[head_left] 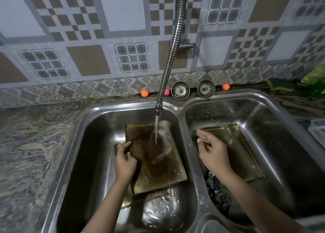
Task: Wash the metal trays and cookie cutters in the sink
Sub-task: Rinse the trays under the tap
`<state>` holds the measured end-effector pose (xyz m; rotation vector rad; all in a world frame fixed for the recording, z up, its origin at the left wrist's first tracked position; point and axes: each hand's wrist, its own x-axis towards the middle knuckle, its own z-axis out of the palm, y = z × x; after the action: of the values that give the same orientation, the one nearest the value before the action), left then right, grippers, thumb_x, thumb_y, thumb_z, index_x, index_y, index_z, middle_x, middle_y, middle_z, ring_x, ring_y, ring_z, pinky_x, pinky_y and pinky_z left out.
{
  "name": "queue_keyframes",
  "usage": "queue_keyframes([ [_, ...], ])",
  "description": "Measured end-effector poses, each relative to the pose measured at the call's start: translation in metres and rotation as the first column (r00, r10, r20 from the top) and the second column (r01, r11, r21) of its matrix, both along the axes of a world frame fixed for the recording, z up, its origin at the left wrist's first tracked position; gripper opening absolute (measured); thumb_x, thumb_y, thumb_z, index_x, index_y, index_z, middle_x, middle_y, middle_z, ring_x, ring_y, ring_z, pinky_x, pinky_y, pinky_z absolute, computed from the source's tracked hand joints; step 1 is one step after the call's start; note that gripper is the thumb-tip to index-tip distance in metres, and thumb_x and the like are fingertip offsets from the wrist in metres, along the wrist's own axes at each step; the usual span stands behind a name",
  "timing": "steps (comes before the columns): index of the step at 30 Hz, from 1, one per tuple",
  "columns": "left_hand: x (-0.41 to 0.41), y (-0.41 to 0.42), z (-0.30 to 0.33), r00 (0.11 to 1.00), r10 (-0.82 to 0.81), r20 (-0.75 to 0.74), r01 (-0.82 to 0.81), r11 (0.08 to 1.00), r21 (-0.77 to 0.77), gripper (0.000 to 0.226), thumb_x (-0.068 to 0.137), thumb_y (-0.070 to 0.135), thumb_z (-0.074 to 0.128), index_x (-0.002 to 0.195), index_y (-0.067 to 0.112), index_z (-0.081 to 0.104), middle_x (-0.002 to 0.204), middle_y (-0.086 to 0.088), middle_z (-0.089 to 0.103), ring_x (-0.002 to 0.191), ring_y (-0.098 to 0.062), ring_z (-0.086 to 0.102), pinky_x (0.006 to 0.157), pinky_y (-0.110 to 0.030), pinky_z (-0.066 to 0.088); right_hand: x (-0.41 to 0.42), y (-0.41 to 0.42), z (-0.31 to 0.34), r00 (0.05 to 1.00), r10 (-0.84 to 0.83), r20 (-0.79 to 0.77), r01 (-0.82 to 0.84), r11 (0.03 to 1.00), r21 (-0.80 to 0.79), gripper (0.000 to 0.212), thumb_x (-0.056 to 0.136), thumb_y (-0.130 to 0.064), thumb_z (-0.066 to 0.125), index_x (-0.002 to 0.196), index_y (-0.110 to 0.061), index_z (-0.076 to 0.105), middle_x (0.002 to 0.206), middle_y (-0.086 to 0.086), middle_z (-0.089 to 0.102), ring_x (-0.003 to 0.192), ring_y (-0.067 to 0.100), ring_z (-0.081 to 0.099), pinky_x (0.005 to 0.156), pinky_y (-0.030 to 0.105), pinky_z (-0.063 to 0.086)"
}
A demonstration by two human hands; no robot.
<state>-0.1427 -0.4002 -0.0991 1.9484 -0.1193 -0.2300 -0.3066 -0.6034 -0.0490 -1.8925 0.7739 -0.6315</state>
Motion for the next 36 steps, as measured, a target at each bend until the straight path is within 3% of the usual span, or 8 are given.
queue_keyframes([
  [5,0.004,-0.013,0.059,0.998,-0.034,0.057,0.038,0.997,-0.065,0.038,0.093,-0.004,0.042,0.124,0.013,0.057,0.114,0.001,0.055,0.103,-0.011,0.056,0.100,-0.037,0.046,0.016,0.027,0.014,0.990,0.140,0.025,-0.131,0.967,-0.220,0.039,0.092,-0.013,0.058,0.131,-0.016,0.057,0.123,-0.001,0.064,0.113,0.012,0.060,0.097,0.032,0.051],
  [7,0.001,-0.019,0.078,0.994,-0.065,0.083,0.071,0.995,-0.069,0.037,0.094,-0.002,0.043,0.124,0.015,0.057,0.112,0.005,0.055,0.095,-0.005,0.056,0.095,-0.035,0.049,0.029,0.038,0.021,0.967,0.254,-0.032,-0.253,0.929,-0.270,0.043,0.094,-0.017,0.056,0.137,-0.017,0.051,0.137,-0.003,0.054,0.128,0.008,0.048,0.107,0.028,0.041],
  [12,-0.001,-0.034,0.095,0.995,-0.052,0.090,0.061,0.992,-0.106,0.038,0.092,0.001,0.044,0.117,0.025,0.059,0.111,-0.004,0.066,0.099,-0.025,0.065,0.089,-0.048,0.053,0.062,0.055,0.025,0.876,0.412,-0.250,-0.469,0.848,-0.247,0.058,0.099,-0.033,0.044,0.151,-0.019,0.024,0.159,-0.001,0.019,0.147,0.011,0.012,0.118,0.027,0.013],
  [18,-0.022,-0.056,0.098,0.995,-0.091,0.033,0.096,0.979,-0.183,0.037,0.092,-0.002,0.045,0.116,0.018,0.062,0.112,-0.004,0.065,0.102,-0.018,0.063,0.090,-0.030,0.052,0.104,0.021,0.029,0.830,0.193,-0.524,-0.361,0.902,-0.239,0.061,0.101,-0.044,0.027,0.153,-0.020,0.008,0.162,0.002,-0.001,0.148,0.017,-0.008,0.117,0.053,-0.004],
  [21,-0.027,-0.061,0.095,0.996,-0.076,0.049,0.084,0.980,-0.179,0.035,0.092,-0.004,0.045,0.117,0.014,0.062,0.113,-0.002,0.064,0.100,-0.010,0.059,0.076,-0.001,0.042,0.094,0.039,0.029,0.771,0.383,-0.508,-0.529,0.829,-0.178,0.055,0.103,-0.037,0.024,0.153,-0.027,0.003,0.161,-0.006,-0.008,0.147,0.013,-0.011,0.116,0.057,-0.005],
  [24,-0.019,-0.051,0.090,1.000,-0.010,0.005,0.011,0.984,-0.176,0.035,0.094,-0.001,0.045,0.116,0.019,0.062,0.116,-0.003,0.064,0.100,-0.012,0.060,0.086,-0.015,0.048,0.062,0.049,0.017,0.674,0.526,-0.519,-0.696,0.688,-0.205,0.057,0.102,-0.042,0.026,0.152,-0.035,0.000,0.159,-0.014,-0.013,0.145,0.006,-0.015,0.115,0.044,-0.009],
  [30,-0.036,-0.054,0.094,0.993,-0.116,0.022,0.118,0.972,-0.205,0.034,0.095,0.001,0.044,0.117,0.019,0.064,0.113,-0.001,0.066,0.104,-0.011,0.061,0.094,-0.030,0.050,0.088,0.007,0.013,0.770,0.232,-0.594,-0.407,0.896,-0.177,0.065,0.100,-0.051,0.022,0.154,-0.019,0.005,0.161,0.002,-0.009,0.147,0.018,-0.012,0.117,0.050,-0.005],
  [36,-0.022,-0.046,0.094,0.999,-0.049,-0.020,0.041,0.959,-0.279,0.036,0.094,-0.004,0.045,0.112,0.021,0.063,0.115,-0.001,0.065,0.110,-0.012,0.058,0.094,-0.022,0.044,0.059,0.049,0.033,0.658,0.499,-0.564,-0.735,0.588,-0.338,0.059,0.101,-0.044,0.027,0.152,-0.034,0.000,0.158,-0.016,-0.016,0.144,0.006,-0.019,0.113,0.042,-0.012],
])
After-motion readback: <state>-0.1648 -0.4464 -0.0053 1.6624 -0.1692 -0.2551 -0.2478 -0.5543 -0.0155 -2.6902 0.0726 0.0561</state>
